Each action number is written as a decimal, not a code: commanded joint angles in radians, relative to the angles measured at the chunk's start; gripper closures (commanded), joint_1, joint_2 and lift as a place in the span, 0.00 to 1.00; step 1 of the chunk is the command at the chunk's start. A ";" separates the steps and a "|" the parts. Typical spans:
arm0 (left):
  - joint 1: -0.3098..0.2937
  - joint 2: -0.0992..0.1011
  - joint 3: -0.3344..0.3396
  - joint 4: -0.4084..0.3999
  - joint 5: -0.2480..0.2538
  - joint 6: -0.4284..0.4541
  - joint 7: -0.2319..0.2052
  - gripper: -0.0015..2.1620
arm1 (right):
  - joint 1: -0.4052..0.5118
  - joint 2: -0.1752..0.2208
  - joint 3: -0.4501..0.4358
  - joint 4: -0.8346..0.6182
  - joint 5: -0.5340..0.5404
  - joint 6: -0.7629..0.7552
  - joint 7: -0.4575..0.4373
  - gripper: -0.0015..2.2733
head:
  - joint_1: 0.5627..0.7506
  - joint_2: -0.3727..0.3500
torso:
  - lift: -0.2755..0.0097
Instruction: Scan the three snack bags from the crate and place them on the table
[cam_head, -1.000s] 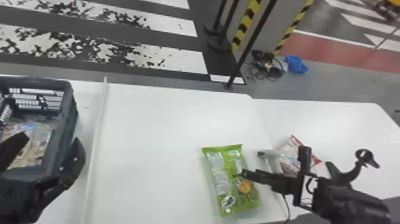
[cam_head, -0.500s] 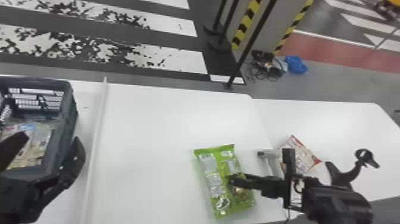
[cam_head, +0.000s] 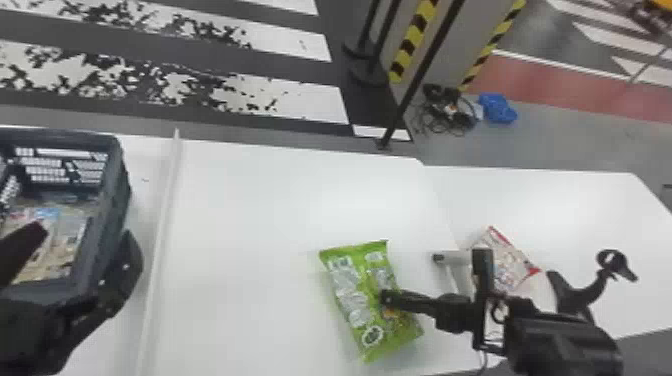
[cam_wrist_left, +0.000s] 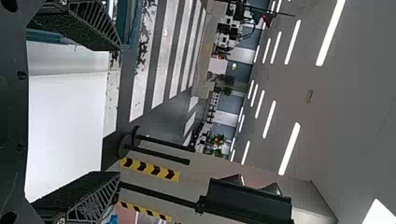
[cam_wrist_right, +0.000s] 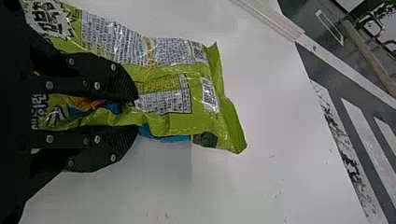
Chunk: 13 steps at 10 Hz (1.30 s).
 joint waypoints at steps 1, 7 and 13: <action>0.000 -0.001 -0.003 0.005 -0.005 -0.003 0.001 0.02 | 0.022 0.005 -0.028 -0.039 -0.028 0.036 -0.001 0.93 | 0.70 0.05 | 0.84; -0.009 -0.008 -0.015 0.017 -0.005 -0.006 0.001 0.02 | -0.080 -0.004 -0.398 -0.186 -0.351 0.379 -0.029 0.93 | 0.70 0.03 | 0.84; 0.034 0.002 0.011 0.011 -0.034 -0.006 0.003 0.02 | -0.376 -0.102 -0.393 0.388 -0.370 -0.188 -0.573 0.93 | 0.70 0.03 | 0.84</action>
